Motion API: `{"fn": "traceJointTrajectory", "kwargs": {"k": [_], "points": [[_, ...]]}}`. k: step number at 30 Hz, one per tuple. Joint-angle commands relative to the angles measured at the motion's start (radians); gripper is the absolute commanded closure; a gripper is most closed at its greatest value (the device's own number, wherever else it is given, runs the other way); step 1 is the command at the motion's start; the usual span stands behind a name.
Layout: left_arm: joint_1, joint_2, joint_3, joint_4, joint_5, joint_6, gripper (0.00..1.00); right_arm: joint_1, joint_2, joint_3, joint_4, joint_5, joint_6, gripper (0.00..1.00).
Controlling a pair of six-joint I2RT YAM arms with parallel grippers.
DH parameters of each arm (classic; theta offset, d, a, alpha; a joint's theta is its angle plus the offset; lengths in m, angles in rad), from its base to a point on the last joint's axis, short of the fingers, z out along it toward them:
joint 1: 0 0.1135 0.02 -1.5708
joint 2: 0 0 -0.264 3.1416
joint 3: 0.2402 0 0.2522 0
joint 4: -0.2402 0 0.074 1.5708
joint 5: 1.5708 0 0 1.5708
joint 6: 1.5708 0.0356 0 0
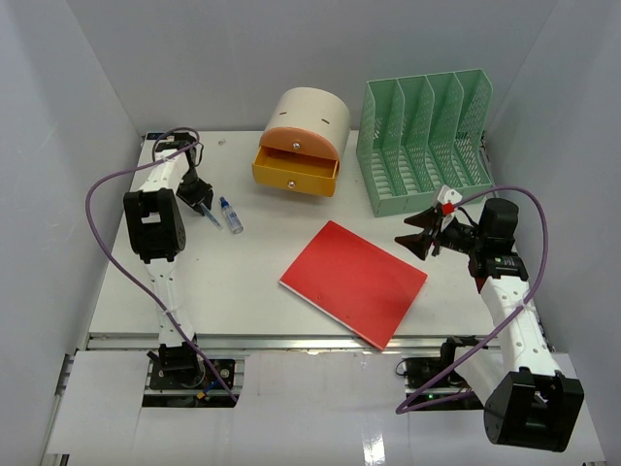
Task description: Organize the desk
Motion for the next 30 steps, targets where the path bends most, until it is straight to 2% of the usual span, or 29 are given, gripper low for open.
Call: {"fn": "traceJointTrajectory", "kwargs": {"k": [1,6,15,18,23,25,27,28,29,30], "points": [[-0.015,-0.027,-0.007,-0.012,-0.001,0.005,0.6,-0.007,-0.023,0.016,0.005,-0.005,-0.013,0.39],[-0.015,-0.033,-0.035,-0.009,-0.007,0.005,0.62,-0.008,-0.03,0.016,0.006,-0.009,-0.013,0.39],[-0.015,-0.072,-0.116,0.02,0.0,0.022,0.87,-0.012,-0.033,0.016,0.005,-0.013,-0.011,0.39],[-0.009,-0.106,-0.14,0.027,-0.025,0.037,0.99,-0.016,-0.033,0.014,0.005,-0.015,-0.011,0.39],[-0.003,-0.261,-0.213,0.097,-0.092,0.102,1.0,-0.018,-0.034,0.014,0.006,-0.023,-0.01,0.39],[-0.005,-0.4,-0.316,0.21,-0.047,0.189,1.0,-0.018,-0.033,0.013,0.008,-0.029,-0.008,0.39],[-0.005,-0.514,-0.456,0.333,0.058,0.313,1.0,-0.018,-0.031,0.012,0.01,-0.031,-0.005,0.39],[-0.005,-0.58,-0.518,0.429,0.152,0.372,1.0,-0.018,-0.031,0.011,0.013,-0.033,-0.004,0.39],[-0.005,-0.662,-0.598,0.58,0.303,0.451,1.0,-0.018,-0.028,0.01,0.014,-0.034,-0.001,0.39],[-0.006,-0.747,-0.677,0.643,0.444,0.483,1.0,-0.018,-0.026,0.01,0.015,-0.036,0.0,0.39]]}}
